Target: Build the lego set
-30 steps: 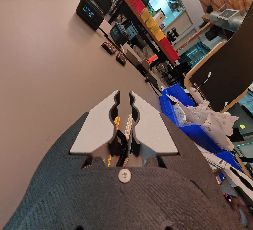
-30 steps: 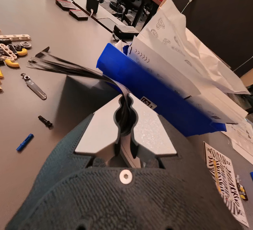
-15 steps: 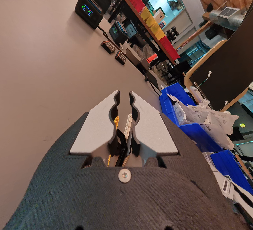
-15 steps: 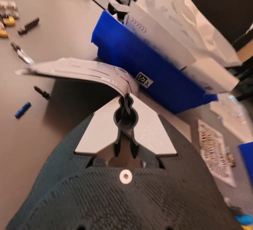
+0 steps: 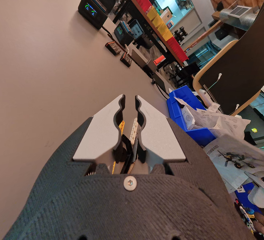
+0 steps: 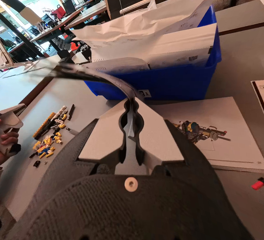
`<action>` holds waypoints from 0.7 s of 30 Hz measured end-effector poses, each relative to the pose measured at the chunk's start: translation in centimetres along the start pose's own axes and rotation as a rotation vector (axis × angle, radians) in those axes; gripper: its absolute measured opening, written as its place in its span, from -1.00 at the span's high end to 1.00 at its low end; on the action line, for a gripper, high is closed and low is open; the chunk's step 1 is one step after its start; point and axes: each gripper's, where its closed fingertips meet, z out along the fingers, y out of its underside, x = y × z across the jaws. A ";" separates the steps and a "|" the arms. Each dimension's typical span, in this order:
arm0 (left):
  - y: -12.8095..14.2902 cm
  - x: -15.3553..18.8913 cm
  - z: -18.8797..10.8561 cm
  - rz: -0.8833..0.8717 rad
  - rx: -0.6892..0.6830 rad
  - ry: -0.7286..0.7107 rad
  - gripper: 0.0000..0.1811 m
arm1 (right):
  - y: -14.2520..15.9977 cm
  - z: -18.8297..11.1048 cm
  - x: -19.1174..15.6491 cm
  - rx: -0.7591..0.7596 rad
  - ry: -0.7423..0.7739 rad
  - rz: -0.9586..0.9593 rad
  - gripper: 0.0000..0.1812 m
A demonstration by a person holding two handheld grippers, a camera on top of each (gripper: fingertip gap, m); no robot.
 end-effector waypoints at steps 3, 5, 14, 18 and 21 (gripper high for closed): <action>0.0 -0.1 0.0 -0.005 0.000 0.001 0.86 | 0.3 0.1 -0.3 -0.008 0.006 -0.050 0.99; 0.0 -0.1 0.0 -0.003 -0.001 0.000 0.86 | 0.7 0.2 -0.6 -0.012 0.011 -0.097 0.99; 0.2 0.1 0.1 0.004 -0.006 -0.001 0.86 | 5.1 1.5 -4.1 -0.064 0.127 -0.680 0.97; 0.2 0.1 0.1 0.002 -0.006 0.001 0.86 | 7.5 2.9 -5.7 -0.092 0.178 -0.936 0.95; 0.2 0.1 0.1 0.004 -0.006 0.000 0.86 | 8.1 3.8 -6.8 -0.086 0.168 -1.022 0.95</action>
